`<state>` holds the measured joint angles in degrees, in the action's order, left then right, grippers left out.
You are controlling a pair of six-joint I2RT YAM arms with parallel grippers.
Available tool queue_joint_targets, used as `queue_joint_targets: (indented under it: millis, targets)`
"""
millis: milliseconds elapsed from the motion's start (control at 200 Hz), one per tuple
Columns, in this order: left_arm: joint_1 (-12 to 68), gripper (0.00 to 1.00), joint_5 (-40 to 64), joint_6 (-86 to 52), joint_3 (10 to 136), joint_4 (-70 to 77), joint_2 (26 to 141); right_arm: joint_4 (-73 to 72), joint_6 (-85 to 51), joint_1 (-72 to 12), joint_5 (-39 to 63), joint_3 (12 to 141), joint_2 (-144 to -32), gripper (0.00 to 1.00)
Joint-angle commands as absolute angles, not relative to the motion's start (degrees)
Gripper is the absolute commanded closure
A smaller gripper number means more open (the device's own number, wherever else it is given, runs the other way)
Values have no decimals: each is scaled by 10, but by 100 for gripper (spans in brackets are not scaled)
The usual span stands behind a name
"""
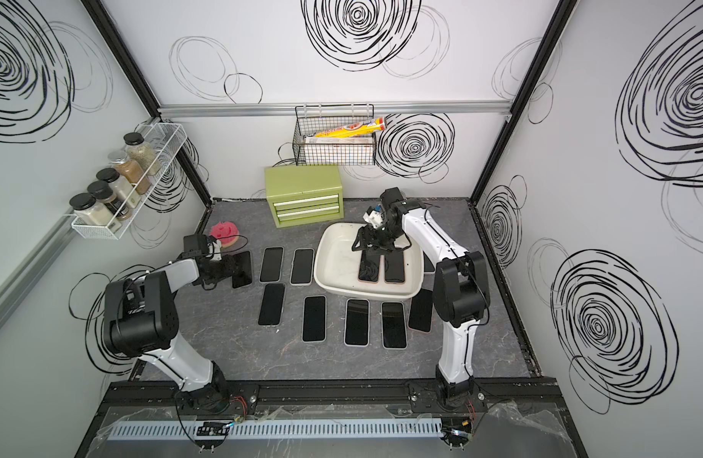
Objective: Take the phone out of the storage box
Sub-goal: Place the phone at the center of the board.
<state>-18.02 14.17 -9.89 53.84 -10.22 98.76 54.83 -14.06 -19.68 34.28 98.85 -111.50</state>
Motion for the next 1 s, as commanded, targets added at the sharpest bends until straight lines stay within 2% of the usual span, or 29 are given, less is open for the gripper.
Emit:
queue_joint_targets:
  millis: [0,35,75,170,290,396,526,741,996]
  targets:
    - [-182,48,108,-102,544,-100,993,553,-134,-200,341,985,-1122,30]
    - [-182,47,104,-103,546,-101,994,553,-134,-200,340,985,-1122,30]
    - [-182,41,96,-105,549,-106,995,553,-134,-200,340,984,-1122,30]
    - [-182,38,71,-111,557,-114,982,554,-134,-200,315,986,-1118,30]
    - [-172,37,58,-122,575,-134,933,567,-150,-194,232,995,-1121,21]
    - [-109,35,22,-121,606,-176,886,578,-158,-193,135,997,-1128,12]
    - [15,31,-13,-158,625,-207,841,560,-171,-195,54,966,-1133,0]
    - [165,29,2,-239,642,-204,811,550,-176,-194,-88,931,-1143,0]
    - [243,29,19,-269,663,-190,815,509,-162,-187,-91,885,-1169,0]
